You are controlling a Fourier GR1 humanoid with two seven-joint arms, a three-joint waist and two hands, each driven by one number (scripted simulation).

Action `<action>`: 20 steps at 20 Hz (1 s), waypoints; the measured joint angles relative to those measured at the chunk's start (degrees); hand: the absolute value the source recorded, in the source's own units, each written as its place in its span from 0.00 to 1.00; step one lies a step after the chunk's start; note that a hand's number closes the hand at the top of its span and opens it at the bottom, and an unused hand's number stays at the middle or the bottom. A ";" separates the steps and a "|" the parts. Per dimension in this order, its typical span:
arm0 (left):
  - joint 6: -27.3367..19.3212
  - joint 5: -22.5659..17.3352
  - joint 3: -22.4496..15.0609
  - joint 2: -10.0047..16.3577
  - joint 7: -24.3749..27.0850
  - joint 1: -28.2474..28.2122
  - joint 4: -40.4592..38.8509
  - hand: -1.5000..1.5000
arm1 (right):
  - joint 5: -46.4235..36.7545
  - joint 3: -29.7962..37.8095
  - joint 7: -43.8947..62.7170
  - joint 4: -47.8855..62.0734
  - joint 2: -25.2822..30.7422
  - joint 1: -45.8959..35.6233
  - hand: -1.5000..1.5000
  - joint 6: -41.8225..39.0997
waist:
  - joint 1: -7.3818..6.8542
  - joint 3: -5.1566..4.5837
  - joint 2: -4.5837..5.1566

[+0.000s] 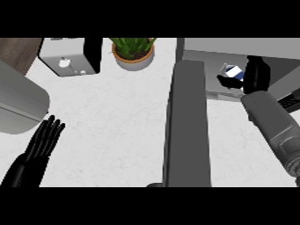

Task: Pick up the milk, place it into the microwave and close the microwave

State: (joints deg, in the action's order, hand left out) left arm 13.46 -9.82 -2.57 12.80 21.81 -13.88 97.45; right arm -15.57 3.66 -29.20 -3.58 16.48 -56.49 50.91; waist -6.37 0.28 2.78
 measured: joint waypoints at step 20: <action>1.01 1.19 -2.97 -2.44 1.64 0.95 -1.10 0.00 | 6.79 6.99 -12.38 -4.08 -4.11 4.78 0.00 -14.75 | 1.88 0.03 -0.72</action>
State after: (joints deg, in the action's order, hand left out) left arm 14.48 -8.63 -5.53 10.36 23.44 -12.92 96.35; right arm -8.78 10.65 -41.59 -7.67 12.37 -51.71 36.16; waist -4.49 0.31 2.07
